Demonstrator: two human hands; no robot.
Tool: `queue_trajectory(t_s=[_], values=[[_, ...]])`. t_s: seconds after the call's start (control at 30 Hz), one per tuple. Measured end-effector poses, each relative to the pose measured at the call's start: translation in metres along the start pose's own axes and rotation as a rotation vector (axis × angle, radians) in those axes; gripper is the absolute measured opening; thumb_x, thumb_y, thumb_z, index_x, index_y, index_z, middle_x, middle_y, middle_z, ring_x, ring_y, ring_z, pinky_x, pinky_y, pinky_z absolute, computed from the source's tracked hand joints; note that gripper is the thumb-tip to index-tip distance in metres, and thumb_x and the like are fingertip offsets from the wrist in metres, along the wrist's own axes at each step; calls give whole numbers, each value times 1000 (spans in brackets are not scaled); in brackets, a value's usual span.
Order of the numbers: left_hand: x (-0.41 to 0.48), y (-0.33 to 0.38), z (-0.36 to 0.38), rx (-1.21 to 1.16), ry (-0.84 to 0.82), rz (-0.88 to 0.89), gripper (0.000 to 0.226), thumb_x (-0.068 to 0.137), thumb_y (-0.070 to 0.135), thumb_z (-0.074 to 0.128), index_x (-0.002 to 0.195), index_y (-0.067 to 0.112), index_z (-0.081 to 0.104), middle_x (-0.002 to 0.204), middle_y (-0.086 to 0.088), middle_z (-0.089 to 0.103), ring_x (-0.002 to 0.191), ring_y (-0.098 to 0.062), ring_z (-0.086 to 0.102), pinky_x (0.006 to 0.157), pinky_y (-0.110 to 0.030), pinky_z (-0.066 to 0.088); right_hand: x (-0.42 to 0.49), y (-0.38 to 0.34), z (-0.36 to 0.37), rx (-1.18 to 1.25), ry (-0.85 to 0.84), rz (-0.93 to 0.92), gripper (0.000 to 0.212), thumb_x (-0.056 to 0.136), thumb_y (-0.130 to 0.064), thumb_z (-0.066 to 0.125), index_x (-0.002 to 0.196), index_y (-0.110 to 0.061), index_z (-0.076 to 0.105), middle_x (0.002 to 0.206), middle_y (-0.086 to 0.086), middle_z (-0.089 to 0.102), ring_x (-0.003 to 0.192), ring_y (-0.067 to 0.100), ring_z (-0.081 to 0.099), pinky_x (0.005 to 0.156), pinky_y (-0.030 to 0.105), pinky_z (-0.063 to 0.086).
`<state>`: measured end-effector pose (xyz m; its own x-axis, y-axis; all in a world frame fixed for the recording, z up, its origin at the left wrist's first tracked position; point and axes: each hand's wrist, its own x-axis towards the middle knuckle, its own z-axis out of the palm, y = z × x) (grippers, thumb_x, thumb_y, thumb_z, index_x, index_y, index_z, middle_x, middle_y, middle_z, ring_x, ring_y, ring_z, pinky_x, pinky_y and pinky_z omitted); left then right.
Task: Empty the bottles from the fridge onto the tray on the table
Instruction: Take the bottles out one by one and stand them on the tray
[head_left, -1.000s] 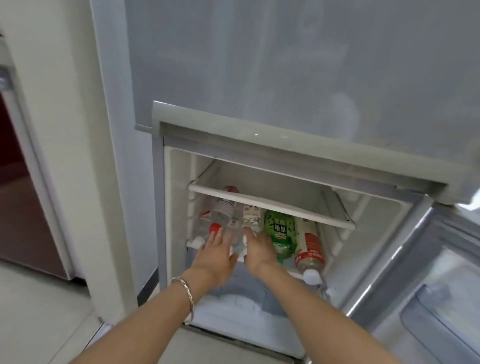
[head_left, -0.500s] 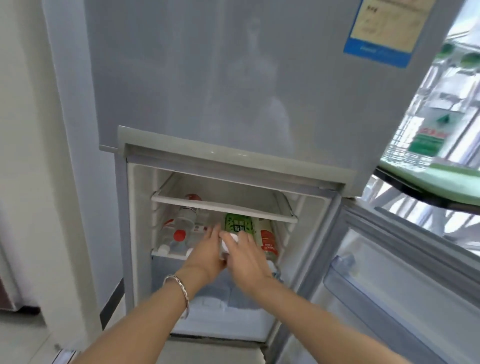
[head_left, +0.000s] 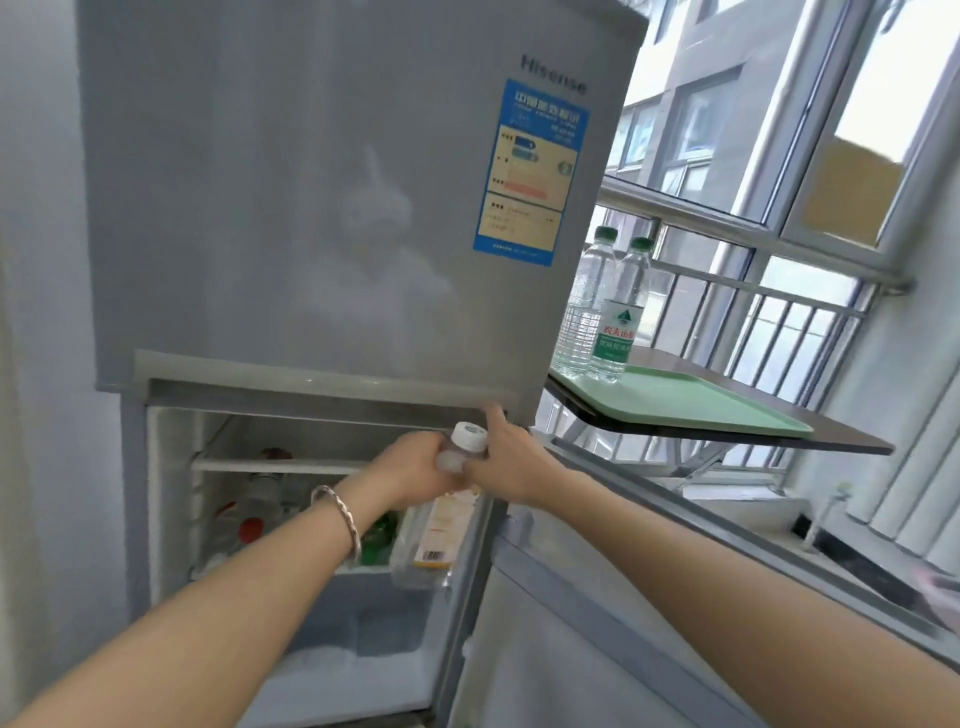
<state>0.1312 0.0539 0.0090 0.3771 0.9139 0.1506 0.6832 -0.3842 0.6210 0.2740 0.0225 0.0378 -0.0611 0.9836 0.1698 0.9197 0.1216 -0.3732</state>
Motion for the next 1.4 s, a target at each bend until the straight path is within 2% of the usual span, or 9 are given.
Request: queue_trajectory(t_s=[0.17, 0.3, 0.4, 0.53, 0.63, 0.93, 1.07, 1.23, 1.4], values=[[0, 77, -33, -28, 68, 131, 34, 80, 50, 63, 93, 18, 61, 93, -1, 64, 80, -16, 59, 65, -30, 48, -21, 13, -63, 182, -32, 152, 42, 86, -16, 57, 117, 1, 35, 89, 3, 55, 72, 15, 53, 57, 16, 46], [13, 131, -57, -17, 116, 208, 51, 87, 50, 58, 113, 7, 59, 103, -7, 65, 85, -20, 56, 72, -31, 46, -26, 30, -89, 418, -228, 214, 34, 83, -21, 68, 113, -21, 54, 99, 9, 58, 74, 15, 53, 70, 31, 51], [33, 176, -67, -5, 199, 275, 47, 89, 50, 55, 109, 7, 58, 115, -9, 61, 95, -22, 57, 78, -28, 43, -20, 43, -110, 528, 29, 159, 40, 79, -35, 77, 112, -28, 55, 112, 4, 66, 97, 19, 64, 77, 35, 55], [70, 219, -60, -8, 347, 364, 72, 84, 58, 57, 132, 5, 49, 135, -10, 55, 120, -26, 55, 96, -35, 44, -5, 62, -136, 469, 473, 209, 93, 58, -51, 79, 132, -10, 40, 114, 7, 61, 101, 25, 62, 85, 45, 55], [87, 247, -48, -124, 406, 419, 68, 84, 54, 60, 133, 8, 48, 133, -11, 57, 121, -26, 54, 96, -35, 42, 1, 82, -157, 360, 608, 257, 76, 69, -43, 75, 125, -5, 38, 100, 4, 57, 91, 23, 59, 75, 36, 49], [153, 244, 45, -343, -73, 223, 47, 102, 20, 21, 138, -1, 42, 144, -20, 43, 127, -32, 45, 108, -46, 38, 50, 177, -181, 218, 614, 415, 38, 74, -51, 69, 90, -19, 58, 111, 8, 58, 95, 28, 65, 83, 39, 56], [175, 240, 75, -376, -91, 240, 46, 97, 9, 26, 140, 7, 44, 142, -18, 46, 132, -36, 43, 108, -42, 37, 86, 202, -175, 226, 593, 464, 73, 62, -57, 70, 115, -9, 54, 109, 4, 57, 90, 25, 61, 79, 33, 53], [186, 238, 86, -329, -78, 253, 43, 100, 8, 30, 141, 6, 43, 141, -13, 49, 129, -29, 46, 104, -33, 37, 113, 219, -160, 270, 543, 430, 39, 82, -37, 68, 103, -12, 47, 123, 15, 53, 109, 33, 58, 90, 40, 49], [190, 240, 88, -247, -68, 253, 43, 103, 12, 27, 144, 5, 38, 145, -13, 45, 133, -27, 42, 105, -31, 34, 127, 230, -157, 389, 521, 403, 71, 82, -38, 70, 135, -5, 37, 132, 15, 53, 117, 33, 56, 96, 44, 47]])
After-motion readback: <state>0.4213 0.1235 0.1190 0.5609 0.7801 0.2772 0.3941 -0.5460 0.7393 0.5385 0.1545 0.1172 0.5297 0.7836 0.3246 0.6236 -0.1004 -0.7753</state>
